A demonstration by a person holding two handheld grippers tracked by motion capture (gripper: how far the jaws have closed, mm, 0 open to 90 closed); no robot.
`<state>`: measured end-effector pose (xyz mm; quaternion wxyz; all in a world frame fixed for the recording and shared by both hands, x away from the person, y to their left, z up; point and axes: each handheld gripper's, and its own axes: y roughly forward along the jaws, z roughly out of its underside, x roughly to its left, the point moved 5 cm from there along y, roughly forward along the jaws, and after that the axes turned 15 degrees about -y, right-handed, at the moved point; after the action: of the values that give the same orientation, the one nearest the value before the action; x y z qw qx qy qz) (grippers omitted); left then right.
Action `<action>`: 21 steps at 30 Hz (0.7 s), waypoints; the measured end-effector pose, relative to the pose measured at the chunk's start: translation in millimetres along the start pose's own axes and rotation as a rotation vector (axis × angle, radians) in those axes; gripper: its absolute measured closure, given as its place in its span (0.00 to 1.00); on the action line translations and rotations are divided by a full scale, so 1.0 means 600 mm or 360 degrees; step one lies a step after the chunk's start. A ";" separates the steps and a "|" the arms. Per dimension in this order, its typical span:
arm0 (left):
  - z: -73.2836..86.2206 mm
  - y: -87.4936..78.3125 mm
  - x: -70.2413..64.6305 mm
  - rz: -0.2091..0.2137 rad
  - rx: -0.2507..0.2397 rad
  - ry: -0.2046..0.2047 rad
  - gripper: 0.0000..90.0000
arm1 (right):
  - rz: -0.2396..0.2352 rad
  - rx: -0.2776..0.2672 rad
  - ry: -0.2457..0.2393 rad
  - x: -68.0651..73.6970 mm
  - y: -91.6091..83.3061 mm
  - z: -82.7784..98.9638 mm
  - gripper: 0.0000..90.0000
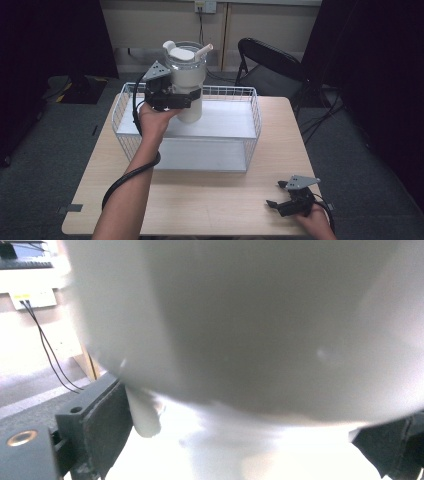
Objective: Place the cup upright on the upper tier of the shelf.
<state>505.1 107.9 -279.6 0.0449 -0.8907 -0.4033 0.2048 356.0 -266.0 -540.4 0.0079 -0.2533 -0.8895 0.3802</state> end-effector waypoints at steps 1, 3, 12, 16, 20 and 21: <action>0.001 0.000 0.000 0.0003 -0.0004 -0.0015 0.08 | 0.0000 0.0000 0.0000 0.000 0.000 0.000 0.14; 0.005 -0.001 0.003 0.0013 0.0002 -0.0031 0.08 | 0.0000 0.0000 0.0000 0.000 0.000 0.000 0.14; 0.018 -0.008 0.010 0.0030 0.0047 -0.0032 0.09 | 0.0000 0.0000 0.0000 0.000 0.000 0.000 0.14; 0.024 -0.018 0.011 0.0021 0.0080 -0.0008 0.11 | 0.0000 0.0000 0.0000 0.000 0.000 0.000 0.14; 0.033 -0.029 0.013 0.0017 0.0122 0.0007 0.13 | 0.0000 0.0000 -0.0001 0.000 0.000 0.000 0.14; 0.034 -0.032 0.014 0.0017 0.0119 0.0007 0.13 | 0.0000 0.0000 -0.0001 0.000 0.000 0.000 0.14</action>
<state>488.6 125.2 -296.2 0.0780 -0.8911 -0.3904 0.2179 356.0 -266.0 -540.4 0.0077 -0.2533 -0.8895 0.3802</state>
